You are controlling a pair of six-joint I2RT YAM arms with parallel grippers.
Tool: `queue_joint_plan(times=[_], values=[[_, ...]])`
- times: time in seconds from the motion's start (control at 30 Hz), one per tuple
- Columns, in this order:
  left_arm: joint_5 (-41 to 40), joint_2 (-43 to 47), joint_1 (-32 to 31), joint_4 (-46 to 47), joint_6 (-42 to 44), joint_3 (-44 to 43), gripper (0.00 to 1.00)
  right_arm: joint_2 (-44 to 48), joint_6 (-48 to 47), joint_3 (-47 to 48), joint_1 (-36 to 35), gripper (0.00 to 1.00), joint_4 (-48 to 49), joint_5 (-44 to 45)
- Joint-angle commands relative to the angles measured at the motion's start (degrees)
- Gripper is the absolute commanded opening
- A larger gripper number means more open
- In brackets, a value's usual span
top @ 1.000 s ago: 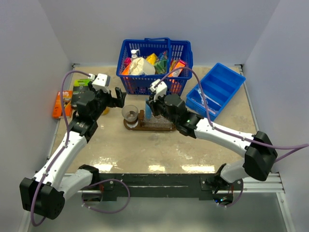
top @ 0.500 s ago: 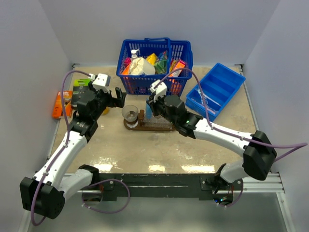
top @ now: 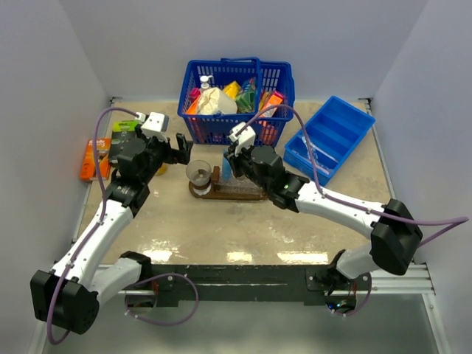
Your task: Prepare toiletry sets of a toothbrush and toothpaste on the tray
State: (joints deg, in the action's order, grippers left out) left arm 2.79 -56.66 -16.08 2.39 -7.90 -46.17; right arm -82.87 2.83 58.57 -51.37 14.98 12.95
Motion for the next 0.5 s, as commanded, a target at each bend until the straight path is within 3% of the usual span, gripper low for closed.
queue_joint_plan(times=[0.0, 0.47], values=[[0.4, 0.2, 0.4, 1.6, 0.5, 0.0, 1.00, 2.3, 0.0, 0.8, -0.2, 0.00, 0.2, 2.4], [0.6, 0.0, 0.4, 1.7, 0.5, 0.1, 1.00, 2.5, 0.7, 0.8, -0.2, 0.00, 1.5, 2.4]])
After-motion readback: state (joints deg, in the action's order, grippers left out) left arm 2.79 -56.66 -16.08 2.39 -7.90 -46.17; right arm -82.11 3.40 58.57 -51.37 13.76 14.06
